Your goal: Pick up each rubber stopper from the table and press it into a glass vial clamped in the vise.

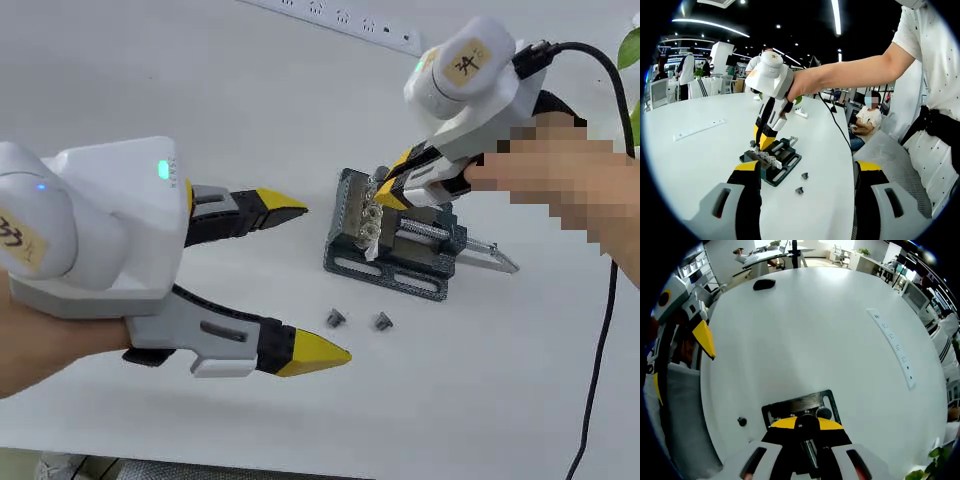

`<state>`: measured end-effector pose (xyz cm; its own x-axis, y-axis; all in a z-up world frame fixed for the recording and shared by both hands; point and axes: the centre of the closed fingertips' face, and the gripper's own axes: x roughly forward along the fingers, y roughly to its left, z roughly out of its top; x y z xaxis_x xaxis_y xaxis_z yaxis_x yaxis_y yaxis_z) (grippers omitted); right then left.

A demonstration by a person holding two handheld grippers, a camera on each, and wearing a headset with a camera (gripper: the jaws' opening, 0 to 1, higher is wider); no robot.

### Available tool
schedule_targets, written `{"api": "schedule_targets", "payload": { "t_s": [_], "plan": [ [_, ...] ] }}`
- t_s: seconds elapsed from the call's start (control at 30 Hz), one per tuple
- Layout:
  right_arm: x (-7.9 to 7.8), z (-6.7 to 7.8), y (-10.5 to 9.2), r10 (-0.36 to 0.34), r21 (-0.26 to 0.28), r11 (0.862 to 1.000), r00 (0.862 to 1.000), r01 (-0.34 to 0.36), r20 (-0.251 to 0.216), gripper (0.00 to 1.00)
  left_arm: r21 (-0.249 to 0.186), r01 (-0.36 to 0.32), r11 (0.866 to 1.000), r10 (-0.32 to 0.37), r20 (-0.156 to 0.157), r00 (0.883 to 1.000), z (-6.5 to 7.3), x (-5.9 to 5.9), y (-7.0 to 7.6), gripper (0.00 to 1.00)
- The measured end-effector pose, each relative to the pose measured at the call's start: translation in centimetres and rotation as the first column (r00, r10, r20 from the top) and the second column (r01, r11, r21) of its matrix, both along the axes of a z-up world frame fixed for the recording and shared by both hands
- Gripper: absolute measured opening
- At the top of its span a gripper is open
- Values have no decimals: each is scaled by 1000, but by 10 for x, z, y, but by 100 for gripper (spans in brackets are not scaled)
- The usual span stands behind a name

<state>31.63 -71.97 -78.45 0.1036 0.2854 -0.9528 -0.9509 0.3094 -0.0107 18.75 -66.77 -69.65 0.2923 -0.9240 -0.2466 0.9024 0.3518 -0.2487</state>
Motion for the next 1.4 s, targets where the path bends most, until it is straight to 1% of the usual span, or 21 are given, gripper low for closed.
{"api": "schedule_targets", "payload": {
  "t_s": [0.2,0.27,0.37,0.47,0.6,0.77,0.9,1.0,1.4],
  "plan": [
    [0,1,0,-10,9,1000,1000,10,6,12,2,3,1000,-3,0,1000,0,-1,0,75],
    [1,3,-2,-15,10,1000,1000,14,17,13,1,3,1000,-3,0,1000,0,-1,0,75],
    [1,10,-4,-24,28,999,999,24,27,12,1,4,1000,-4,0,1000,0,0,0,75],
    [2,13,-7,-24,31,999,999,23,35,9,2,5,1000,-5,-1,1000,0,0,0,75],
    [3,15,-7,-24,38,999,999,22,41,7,2,8,1000,-8,0,1000,0,-1,-2,75],
    [1,15,-4,-22,59,998,999,20,35,4,3,10,1000,-10,-4,1000,-1,-2,-2,75],
    [0,14,-1,-15,61,998,999,13,33,2,4,9,1000,-9,-5,1000,-2,-2,-1,75],
    [-1,12,-1,-12,57,998,1000,10,26,3,7,7,1000,-7,-6,1000,-2,-1,-1,75],
    [0,6,1,-4,51,999,1000,3,20,1,6,3,1000,-3,-10,1000,-3,-1,1,75]
  ]
}}
